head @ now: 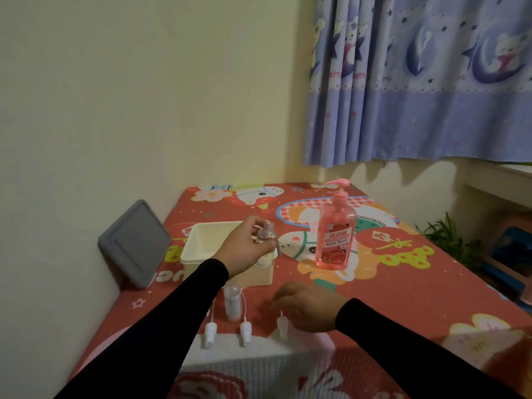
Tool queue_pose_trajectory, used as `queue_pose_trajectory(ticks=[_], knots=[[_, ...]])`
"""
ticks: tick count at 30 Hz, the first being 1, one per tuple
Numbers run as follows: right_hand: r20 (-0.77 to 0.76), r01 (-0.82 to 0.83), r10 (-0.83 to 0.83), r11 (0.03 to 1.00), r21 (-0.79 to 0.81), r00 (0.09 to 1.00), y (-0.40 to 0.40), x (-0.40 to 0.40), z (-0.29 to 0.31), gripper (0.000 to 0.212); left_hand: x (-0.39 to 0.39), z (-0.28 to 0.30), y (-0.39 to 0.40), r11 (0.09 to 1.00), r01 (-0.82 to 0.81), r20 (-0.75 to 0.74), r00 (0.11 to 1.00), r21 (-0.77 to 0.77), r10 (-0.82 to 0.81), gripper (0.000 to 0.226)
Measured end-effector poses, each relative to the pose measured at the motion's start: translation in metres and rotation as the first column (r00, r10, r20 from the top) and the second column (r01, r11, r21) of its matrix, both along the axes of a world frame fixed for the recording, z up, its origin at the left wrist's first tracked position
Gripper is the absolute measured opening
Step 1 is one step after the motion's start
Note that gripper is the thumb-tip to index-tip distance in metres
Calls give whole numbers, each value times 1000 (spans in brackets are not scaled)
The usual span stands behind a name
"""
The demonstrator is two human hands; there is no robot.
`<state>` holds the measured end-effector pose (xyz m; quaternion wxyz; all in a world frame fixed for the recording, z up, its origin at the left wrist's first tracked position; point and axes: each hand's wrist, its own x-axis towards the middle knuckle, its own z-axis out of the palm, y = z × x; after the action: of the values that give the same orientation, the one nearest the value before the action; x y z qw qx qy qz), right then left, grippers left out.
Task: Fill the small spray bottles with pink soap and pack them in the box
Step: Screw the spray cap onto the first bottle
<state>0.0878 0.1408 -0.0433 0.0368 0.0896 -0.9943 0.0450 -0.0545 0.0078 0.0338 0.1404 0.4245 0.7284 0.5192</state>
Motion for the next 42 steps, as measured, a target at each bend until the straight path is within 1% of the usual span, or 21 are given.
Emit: queue_pose_trajectory(ticks=[2, 3, 5, 7, 9, 12, 14, 16, 18, 20, 22, 25, 27, 29, 32, 36, 42], knots=[[47, -66, 64, 997, 40, 997, -1, -2, -5, 56, -1, -2, -3, 1000, -2, 5, 1000, -7, 2, 28], [67, -101, 97, 993, 61, 993, -2, -3, -7, 56, -1, -3, -4, 1000, -3, 9, 1000, -8, 3, 28], [78, -154, 146, 983, 102, 986, -1, -5, -11, 50, -1, -4, -5, 1000, -10, 12, 1000, -8, 10, 27], [58, -174, 168, 978, 111, 984, 1, -7, -15, 41, -2, -5, -5, 1000, -19, 5, 1000, -16, 19, 27], [26, -172, 170, 981, 88, 985, 2, -6, -15, 35, -2, -5, -5, 1000, -21, -3, 1000, -20, 21, 28], [-92, -165, 168, 986, 35, 982, 2, -5, -11, 26, -3, -7, -4, 1000, -16, 0, 1000, -18, 16, 26], [-176, -123, 114, 991, -46, 978, 3, -4, -5, 22, -3, -8, -3, 1000, -9, 8, 1000, -15, 10, 26], [-258, -42, 2, 988, -152, 966, 6, -3, 4, 24, -3, -9, -2, 1000, -4, 14, 1000, -13, 4, 26], [-361, 29, -126, 965, -260, 924, 8, -2, 16, 26, -4, -10, 0, 1000, 0, 27, 1000, -4, 0, 26], [-419, 65, -257, 905, -421, 871, 9, -2, 33, 26, -3, -11, 1, 1000, 4, 41, 999, 2, -4, 26], [-430, 63, -371, 811, -581, 823, 12, -3, 49, 23, -3, -11, 3, 1000, 8, 42, 999, 6, -8, 27], [-393, -14, -466, 631, -776, 793, 16, -5, 70, 24, -1, -12, 4, 1000, 18, 48, 999, 15, -19, 26], [-408, -109, -475, 538, -836, 780, 15, -5, 85, 19, 0, -12, 5, 1000, 21, 54, 998, 14, -22, 26], [-443, -185, -483, 492, -851, 755, 13, -5, 99, 17, 0, -12, 7, 1000, 23, 52, 998, 7, -24, 27], [-482, -236, -492, 480, -845, 726, 15, -7, 111, 20, 0, -13, 9, 1000, 30, 50, 998, 6, -31, 27], [-498, -233, -496, 502, -833, 712, 16, -9, 117, 24, 0, -11, 10, 999, 34, 25, 999, -23, -34, 30], [-484, -211, -491, 511, -833, 725, 11, -12, 119, 27, 6, -9, 12, 998, 56, 20, 998, -31, -55, 31]])
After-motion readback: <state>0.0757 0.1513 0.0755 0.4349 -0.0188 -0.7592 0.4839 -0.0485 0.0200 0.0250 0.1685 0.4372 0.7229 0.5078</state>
